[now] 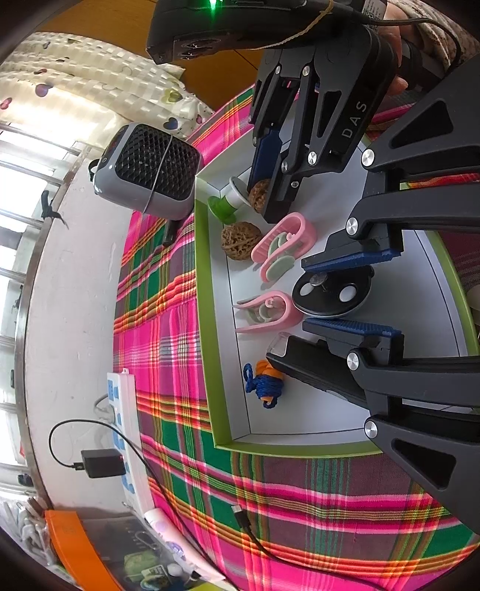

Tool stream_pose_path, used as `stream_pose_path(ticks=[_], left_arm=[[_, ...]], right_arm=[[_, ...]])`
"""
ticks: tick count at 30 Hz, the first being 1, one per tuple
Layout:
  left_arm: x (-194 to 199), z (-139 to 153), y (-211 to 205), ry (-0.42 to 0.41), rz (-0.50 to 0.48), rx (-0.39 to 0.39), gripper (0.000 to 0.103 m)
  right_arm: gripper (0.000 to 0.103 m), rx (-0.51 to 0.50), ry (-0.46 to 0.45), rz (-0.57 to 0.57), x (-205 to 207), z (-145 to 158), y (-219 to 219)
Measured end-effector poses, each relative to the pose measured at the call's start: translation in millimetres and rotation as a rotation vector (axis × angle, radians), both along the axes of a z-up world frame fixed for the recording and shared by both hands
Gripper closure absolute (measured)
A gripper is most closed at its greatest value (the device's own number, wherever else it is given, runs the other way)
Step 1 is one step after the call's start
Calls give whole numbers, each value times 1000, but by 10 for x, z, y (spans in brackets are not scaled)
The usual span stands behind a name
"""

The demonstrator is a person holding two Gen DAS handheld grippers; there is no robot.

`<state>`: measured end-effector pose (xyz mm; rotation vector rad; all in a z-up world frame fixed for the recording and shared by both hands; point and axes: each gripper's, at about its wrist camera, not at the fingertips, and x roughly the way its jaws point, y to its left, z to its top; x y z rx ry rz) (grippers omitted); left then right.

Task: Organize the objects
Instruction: 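Carry the black disc and walnut over the tray with both tools, then open both tools to release the black disc and walnut into the tray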

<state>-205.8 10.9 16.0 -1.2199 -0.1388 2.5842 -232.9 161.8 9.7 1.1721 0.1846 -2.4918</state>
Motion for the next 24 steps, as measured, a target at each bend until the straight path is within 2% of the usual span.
stream_pose_path(ticks=[15, 20, 24], left_arm=[[54, 46, -26, 17, 0, 13, 72], [96, 79, -47, 24, 5, 16, 71], [138, 91, -55, 29, 6, 8, 70]], right_arm=[[72, 7, 29, -16, 35, 46, 0], [67, 4, 32, -25, 54, 63, 6], [67, -1, 39, -27, 96, 96, 9]])
